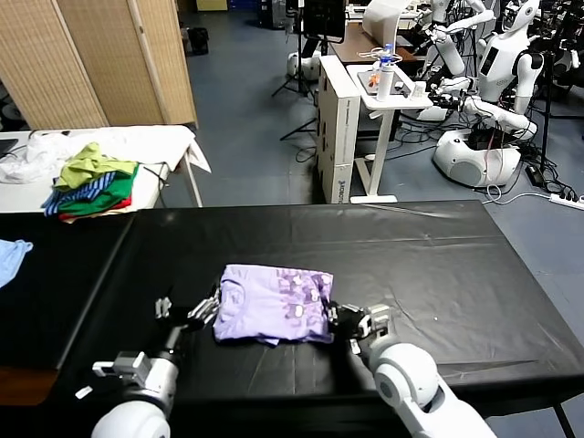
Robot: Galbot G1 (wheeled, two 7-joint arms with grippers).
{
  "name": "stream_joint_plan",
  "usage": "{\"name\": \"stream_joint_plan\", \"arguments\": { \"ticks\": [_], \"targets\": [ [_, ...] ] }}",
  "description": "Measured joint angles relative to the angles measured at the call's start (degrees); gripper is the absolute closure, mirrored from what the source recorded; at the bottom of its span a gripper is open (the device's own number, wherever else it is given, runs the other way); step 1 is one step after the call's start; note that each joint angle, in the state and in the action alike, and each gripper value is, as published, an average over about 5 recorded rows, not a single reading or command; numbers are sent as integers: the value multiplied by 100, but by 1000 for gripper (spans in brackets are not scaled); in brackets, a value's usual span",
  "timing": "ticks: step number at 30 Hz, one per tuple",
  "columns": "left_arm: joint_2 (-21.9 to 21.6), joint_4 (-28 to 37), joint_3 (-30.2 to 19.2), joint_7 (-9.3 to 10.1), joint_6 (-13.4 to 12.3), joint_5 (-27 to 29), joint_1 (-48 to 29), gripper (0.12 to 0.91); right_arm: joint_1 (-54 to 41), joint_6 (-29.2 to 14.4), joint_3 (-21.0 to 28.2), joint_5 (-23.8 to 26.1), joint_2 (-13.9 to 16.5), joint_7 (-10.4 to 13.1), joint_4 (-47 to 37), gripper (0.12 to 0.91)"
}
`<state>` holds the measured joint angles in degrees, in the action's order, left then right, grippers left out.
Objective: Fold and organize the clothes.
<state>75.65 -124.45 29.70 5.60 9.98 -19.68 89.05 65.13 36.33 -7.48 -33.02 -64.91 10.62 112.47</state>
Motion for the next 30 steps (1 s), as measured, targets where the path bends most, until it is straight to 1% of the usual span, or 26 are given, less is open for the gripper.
{"name": "stream_joint_plan", "arguments": {
  "ticks": [1,3,4,5,7,8,11,12,14,17,20,25,28,30],
  "targets": [
    [-8,3,2,23,-11,-6,11,123,11,1,-14,38,24,-30,22,832],
    [-21,3,8,49,-24,-35,29,123,28,-3,-40,101,77,-72,72,737],
    [-29,-1,11,53,-28,-53,37,123,31,-6,-50,116,104,-79,95,680],
    [-39,-6,13,53,-29,-69,45,123,32,-10,-58,124,133,-80,120,604],
    [-69,-18,17,49,-26,-87,64,123,38,-21,-82,132,202,-81,173,490],
    [-89,-26,17,45,-24,-82,76,123,47,-27,-98,131,238,-82,200,414],
    [-151,-53,18,42,-22,-63,123,123,105,-93,-167,130,348,-100,286,239],
    [-171,-67,20,46,-17,-57,141,123,135,-139,-196,133,385,-115,319,196],
    [-214,-107,27,70,6,-54,183,123,209,-261,-266,146,462,-152,394,140],
    [-284,-184,55,138,82,-59,247,123,373,-503,-414,223,573,-190,532,121],
    [-372,-274,110,191,180,-61,332,123,599,-805,-611,332,656,-189,702,119],
    [-521,-471,217,221,301,-87,548,123,1113,-1455,-1026,686,696,-166,1041,118],
    [-615,-599,315,291,261,-174,736,123,1540,-1815,-1325,872,674,-142,1255,118],
    [-694,-689,384,385,199,-201,924,123,1881,-1961,-1547,961,644,-130,1407,118]
  ]
}}
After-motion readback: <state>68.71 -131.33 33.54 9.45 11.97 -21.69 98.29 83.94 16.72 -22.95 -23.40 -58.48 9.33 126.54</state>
